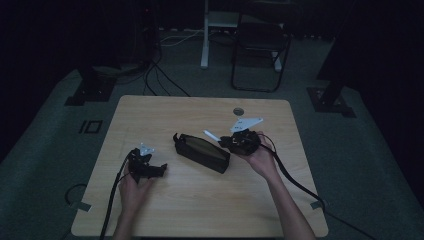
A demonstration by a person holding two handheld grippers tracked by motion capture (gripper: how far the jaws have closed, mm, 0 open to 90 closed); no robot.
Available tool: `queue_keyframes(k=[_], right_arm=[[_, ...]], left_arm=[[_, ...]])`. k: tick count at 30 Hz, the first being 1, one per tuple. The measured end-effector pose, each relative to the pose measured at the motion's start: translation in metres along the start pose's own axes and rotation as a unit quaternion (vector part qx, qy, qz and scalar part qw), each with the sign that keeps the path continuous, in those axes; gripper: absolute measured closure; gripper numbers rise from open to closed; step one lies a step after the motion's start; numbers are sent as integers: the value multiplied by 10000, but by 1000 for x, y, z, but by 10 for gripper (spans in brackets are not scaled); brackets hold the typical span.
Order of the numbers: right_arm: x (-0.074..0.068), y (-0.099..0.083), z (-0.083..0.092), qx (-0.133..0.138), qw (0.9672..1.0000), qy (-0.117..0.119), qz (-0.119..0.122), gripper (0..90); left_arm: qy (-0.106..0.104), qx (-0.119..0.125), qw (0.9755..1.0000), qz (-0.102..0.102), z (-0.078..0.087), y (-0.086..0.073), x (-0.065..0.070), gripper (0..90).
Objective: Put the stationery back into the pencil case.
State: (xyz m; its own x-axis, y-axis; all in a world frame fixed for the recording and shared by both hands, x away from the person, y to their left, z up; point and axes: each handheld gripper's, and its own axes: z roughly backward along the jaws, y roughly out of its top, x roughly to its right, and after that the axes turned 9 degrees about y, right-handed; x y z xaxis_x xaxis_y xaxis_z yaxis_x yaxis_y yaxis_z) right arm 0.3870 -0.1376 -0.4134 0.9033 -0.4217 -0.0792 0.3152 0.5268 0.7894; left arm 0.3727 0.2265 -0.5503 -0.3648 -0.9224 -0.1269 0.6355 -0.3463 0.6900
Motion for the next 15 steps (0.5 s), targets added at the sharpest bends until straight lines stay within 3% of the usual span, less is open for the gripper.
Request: queue_keyframes(k=[15], right_arm=[[-1,11,-15,32,10000,72,28,791]], left_arm=[[0,-5,10000,-7,0,0,0,25]])
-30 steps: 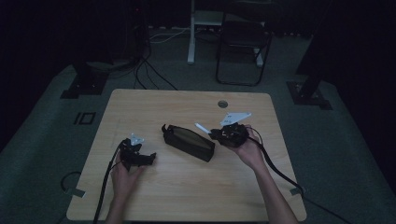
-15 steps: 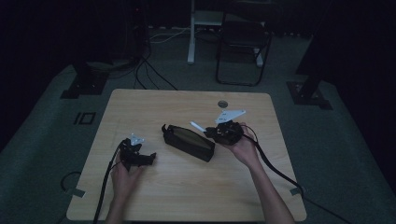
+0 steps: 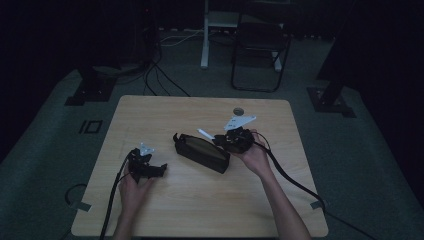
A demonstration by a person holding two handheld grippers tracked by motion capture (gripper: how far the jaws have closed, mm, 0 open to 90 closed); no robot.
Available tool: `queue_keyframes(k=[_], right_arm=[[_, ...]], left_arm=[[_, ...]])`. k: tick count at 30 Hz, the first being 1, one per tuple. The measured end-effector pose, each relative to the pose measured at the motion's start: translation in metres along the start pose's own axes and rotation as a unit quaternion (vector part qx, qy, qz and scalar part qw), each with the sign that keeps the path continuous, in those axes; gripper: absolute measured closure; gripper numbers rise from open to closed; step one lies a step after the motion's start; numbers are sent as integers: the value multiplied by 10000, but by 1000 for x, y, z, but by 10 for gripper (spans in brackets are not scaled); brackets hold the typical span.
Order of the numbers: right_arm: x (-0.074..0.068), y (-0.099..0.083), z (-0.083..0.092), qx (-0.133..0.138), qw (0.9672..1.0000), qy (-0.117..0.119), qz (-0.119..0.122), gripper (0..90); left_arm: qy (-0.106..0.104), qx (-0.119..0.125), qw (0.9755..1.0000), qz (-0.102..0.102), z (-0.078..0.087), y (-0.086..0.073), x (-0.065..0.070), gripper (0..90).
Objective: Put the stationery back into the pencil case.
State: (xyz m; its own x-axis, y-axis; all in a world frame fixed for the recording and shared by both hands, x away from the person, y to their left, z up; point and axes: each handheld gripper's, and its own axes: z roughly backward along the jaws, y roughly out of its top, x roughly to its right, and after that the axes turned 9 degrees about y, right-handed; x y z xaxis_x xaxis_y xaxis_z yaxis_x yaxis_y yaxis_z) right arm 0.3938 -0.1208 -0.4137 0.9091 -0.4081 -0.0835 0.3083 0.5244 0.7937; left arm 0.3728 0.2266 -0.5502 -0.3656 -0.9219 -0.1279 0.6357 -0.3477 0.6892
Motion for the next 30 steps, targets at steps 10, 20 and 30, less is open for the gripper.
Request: queue_keyframes(k=[10,20,30], right_arm=[[-1,6,-7,64,10000,61,23,791],[2,7,-14,122,9999,112,7,791],[4,7,-17,171,9998,137,1,791]], left_arm=[[1,2,10000,0,0,0,0,25],[1,0,10000,-1,0,0,0,25],[0,0,10000,-1,0,0,0,25]])
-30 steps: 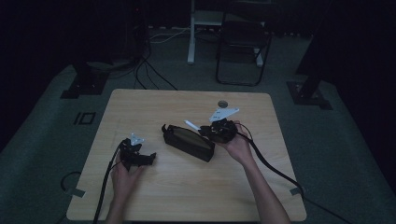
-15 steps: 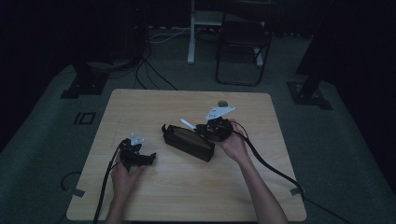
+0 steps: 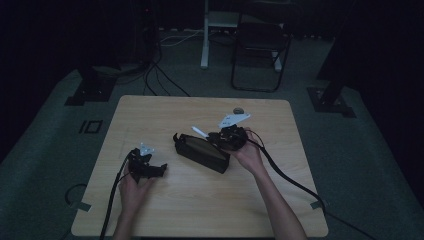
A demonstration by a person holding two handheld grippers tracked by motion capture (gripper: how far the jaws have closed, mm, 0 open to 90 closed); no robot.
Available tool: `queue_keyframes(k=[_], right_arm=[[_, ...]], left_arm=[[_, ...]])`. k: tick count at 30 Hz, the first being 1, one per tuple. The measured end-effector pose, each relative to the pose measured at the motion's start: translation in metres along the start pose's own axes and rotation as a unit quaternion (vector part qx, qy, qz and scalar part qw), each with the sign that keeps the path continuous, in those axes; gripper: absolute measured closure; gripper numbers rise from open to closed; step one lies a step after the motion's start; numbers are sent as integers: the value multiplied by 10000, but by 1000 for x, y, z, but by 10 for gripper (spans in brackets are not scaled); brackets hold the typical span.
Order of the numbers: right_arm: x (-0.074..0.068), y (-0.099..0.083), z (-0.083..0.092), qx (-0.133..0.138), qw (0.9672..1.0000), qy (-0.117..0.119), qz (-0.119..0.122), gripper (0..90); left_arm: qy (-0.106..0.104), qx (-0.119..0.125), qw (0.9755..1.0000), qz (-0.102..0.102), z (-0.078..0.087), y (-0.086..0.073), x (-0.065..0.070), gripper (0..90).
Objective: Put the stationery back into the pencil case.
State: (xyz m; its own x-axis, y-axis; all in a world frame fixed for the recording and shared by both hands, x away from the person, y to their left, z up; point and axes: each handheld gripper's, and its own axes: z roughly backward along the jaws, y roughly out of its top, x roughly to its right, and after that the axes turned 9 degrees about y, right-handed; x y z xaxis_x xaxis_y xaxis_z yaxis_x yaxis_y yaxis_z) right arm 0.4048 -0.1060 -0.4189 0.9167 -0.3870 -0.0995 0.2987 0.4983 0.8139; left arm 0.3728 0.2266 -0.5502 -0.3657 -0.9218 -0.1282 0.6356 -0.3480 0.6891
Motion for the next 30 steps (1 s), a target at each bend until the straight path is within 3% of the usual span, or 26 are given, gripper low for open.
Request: queue_keyframes(k=[11,30], right_arm=[[2,-1,-5,116,9999,29,11,790],[8,-4,-16,92,9999,43,-15,791]], left_arm=[[-1,1,10000,2,0,0,0,25],[1,1,10000,-3,0,0,0,25]])
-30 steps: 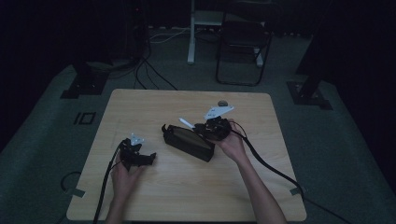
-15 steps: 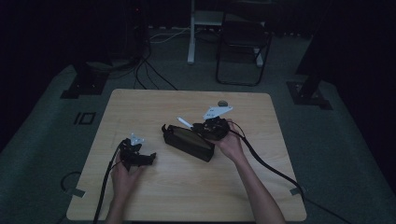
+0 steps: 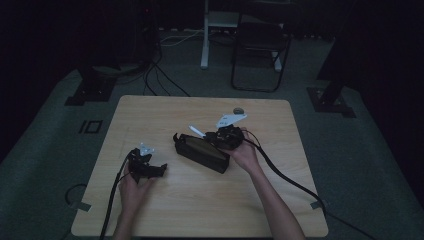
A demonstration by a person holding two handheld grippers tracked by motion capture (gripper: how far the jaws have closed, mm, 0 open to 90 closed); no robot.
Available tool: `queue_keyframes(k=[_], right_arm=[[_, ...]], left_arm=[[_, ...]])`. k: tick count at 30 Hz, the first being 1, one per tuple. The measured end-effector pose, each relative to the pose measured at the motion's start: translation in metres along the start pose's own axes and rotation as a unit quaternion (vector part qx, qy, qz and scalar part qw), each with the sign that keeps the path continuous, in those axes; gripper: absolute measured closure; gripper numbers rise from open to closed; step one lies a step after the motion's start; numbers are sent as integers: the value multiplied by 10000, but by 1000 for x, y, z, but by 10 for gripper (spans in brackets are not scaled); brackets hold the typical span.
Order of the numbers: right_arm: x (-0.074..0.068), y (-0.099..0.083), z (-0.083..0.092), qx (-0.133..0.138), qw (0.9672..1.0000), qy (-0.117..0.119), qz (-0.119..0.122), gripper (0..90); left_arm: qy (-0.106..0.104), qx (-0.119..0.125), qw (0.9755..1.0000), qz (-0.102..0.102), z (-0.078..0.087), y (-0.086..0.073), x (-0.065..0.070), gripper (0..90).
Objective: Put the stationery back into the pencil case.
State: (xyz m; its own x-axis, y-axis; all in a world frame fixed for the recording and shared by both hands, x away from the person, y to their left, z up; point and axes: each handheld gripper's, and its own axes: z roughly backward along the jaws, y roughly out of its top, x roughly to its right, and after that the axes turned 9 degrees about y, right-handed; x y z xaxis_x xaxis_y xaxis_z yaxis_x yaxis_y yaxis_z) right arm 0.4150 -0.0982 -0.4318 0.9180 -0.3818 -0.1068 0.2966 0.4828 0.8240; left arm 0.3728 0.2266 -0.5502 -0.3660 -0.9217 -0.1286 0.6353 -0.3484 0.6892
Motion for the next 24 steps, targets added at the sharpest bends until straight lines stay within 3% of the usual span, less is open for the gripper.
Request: queue_keyframes(k=[24], right_arm=[[5,-6,-16,-124,9999,73,-37,790]], left_arm=[[1,1,10000,-1,0,0,0,25]])
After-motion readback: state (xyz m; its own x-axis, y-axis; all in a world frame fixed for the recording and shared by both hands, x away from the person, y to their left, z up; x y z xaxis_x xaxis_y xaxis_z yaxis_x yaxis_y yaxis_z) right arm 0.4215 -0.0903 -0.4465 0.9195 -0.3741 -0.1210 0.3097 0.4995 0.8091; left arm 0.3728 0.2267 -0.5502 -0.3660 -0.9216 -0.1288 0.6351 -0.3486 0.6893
